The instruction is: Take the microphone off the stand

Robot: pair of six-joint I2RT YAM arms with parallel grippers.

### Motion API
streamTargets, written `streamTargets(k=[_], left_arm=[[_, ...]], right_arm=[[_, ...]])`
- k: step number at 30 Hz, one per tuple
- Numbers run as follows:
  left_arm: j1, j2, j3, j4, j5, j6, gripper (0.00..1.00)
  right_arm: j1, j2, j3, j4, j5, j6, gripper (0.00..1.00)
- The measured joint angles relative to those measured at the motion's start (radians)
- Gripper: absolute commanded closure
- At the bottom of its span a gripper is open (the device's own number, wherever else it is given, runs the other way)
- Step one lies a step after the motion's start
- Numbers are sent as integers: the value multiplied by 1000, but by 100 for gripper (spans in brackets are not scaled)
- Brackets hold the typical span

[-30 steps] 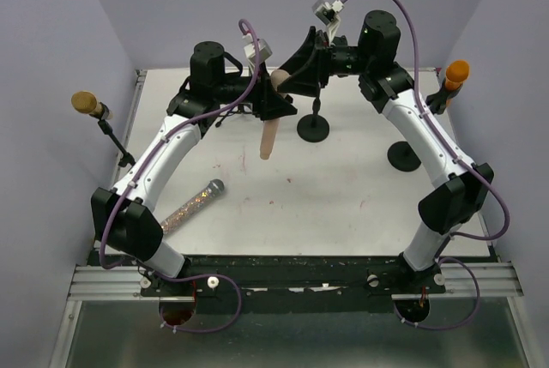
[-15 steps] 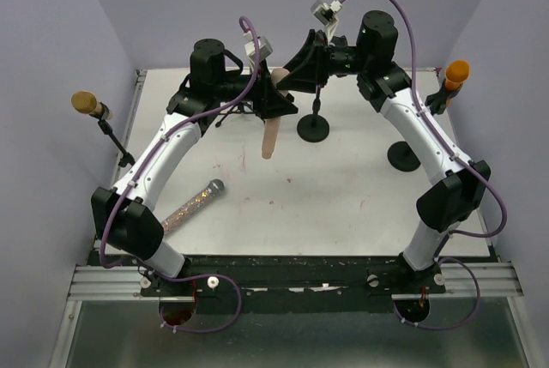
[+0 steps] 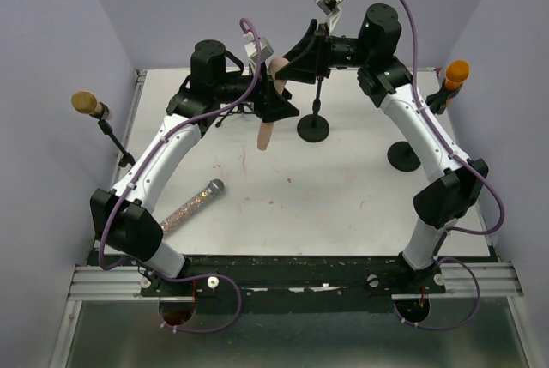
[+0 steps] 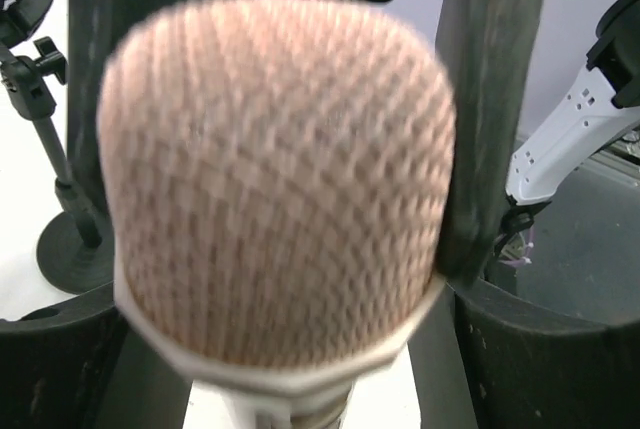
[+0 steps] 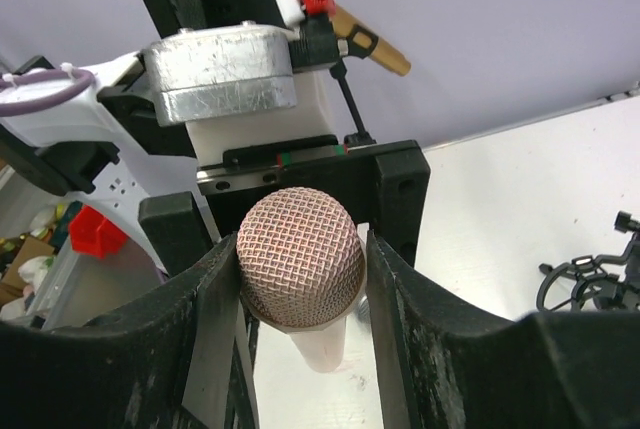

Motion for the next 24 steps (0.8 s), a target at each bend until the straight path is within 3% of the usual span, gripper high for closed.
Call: streamTargets(k=[6, 13, 14, 15, 17, 19, 24], left_arm=[[13, -42, -46, 14, -22, 3, 32], [45, -54, -84, 75, -38, -37, 71], [50, -54, -89, 80, -37, -39, 76], [50, -54, -91, 81, -34, -41, 81], [50, -54, -96, 86, -29, -50, 90], [50, -54, -98, 87, -27, -53, 94], [62, -62, -85, 8, -19, 31, 96]], right_arm=[[-33, 1, 42, 20, 22, 18, 96], [-51, -6, 2, 26, 44, 42, 98], [-51, -8, -5, 29, 48, 49, 93], [-51, -10, -12, 34, 51, 51, 80], [-51, -16, -24, 34, 58, 55, 44], [-51, -26, -34, 23, 63, 43, 26], [-53, -113, -127, -74, 97, -76, 13]])
